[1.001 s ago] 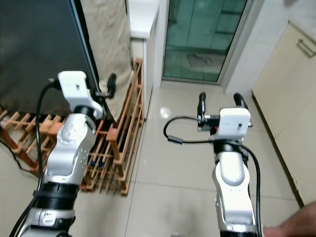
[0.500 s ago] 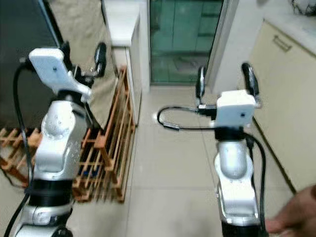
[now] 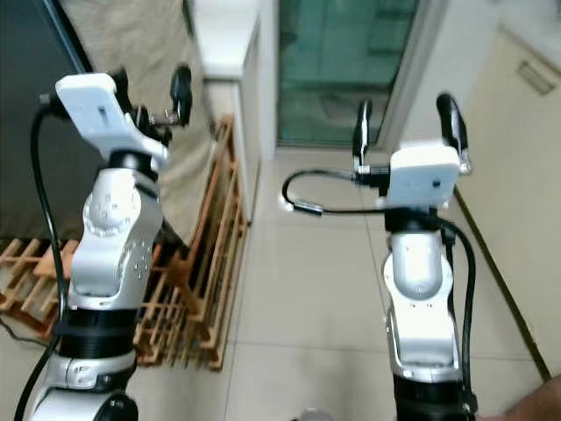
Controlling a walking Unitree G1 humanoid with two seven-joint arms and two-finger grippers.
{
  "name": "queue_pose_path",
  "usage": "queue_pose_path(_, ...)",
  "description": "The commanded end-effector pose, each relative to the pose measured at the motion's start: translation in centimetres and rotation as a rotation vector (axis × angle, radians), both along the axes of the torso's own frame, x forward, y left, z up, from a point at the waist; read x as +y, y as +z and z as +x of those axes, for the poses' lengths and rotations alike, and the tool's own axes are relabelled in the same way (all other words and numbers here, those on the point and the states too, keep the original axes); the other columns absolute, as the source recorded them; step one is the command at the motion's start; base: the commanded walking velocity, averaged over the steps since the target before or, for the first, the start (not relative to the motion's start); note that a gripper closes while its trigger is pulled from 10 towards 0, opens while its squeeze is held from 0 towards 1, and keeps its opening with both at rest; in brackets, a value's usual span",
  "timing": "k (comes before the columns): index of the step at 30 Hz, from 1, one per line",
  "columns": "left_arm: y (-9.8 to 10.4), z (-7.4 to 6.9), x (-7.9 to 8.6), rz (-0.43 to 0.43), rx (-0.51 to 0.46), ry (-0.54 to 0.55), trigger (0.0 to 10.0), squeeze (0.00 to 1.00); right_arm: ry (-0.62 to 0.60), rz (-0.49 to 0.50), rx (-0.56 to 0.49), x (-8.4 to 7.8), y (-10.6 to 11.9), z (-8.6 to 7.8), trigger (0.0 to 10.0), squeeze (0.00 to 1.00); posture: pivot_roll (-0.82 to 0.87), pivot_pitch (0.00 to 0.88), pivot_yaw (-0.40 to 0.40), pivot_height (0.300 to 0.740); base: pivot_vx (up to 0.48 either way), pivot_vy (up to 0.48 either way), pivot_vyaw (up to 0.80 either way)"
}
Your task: Restocking fridge
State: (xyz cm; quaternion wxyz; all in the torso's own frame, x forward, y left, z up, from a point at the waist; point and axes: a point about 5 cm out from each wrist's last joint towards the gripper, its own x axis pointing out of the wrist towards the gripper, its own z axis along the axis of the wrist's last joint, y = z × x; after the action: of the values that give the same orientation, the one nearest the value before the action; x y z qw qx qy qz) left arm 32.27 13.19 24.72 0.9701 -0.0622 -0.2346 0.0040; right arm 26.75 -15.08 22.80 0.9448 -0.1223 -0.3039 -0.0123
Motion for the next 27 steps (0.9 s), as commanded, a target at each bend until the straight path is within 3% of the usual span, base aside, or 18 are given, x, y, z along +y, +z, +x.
queue_pose_path(1, 0.0, -0.1, 0.1, 0.003, 0.003, 0.016, 10.0, 0.00, 0.005, 0.003, 0.005, -0.1, 0.1, -0.1, 10.0, 0.08, -0.12, 0.000, 0.011, 0.740, 0.000, 0.000, 0.00)
queue_pose_path(7, -0.4, -0.5, 0.8, 0.029, 0.036, -0.003, 10.0, 0.00, 0.003, -0.001, 0.024, -0.3, -0.4, -0.4, 10.0, 0.08, -0.12, 0.000, 0.021, 0.740, 0.000, 0.000, 0.00)
queue_pose_path(14, -2.9, -1.1, -1.8, 0.122, 0.193, -0.260, 10.0, 0.00, -0.026, 0.100, 0.164, -1.4, -3.2, -0.5, 10.0, 0.08, -0.11, 0.000, 0.034, 0.740, 0.000, 0.000, 0.00)
queue_pose_path(21, -3.7, -0.1, -1.8, 0.141, 0.253, -0.185, 10.0, 0.00, -0.031, 0.125, 0.238, -1.3, -4.9, -1.1, 10.0, 0.08, -0.12, 0.000, 0.057, 0.740, 0.000, 0.000, 0.00)
queue_pose_path(23, -3.8, 0.8, -1.3, 0.132, 0.287, -0.130, 10.0, 0.00, -0.038, 0.133, 0.259, -1.3, -5.5, -1.5, 10.0, 0.07, -0.12, 0.006, 0.068, 0.740, 0.000, 0.000, 0.00)
queue_pose_path(27, -3.8, 1.3, -1.1, 0.112, 0.309, -0.121, 10.0, 0.00, -0.042, 0.140, 0.268, -1.2, -5.7, -1.7, 10.0, 0.08, -0.13, 0.021, 0.080, 0.740, 0.000, 0.000, 0.00)
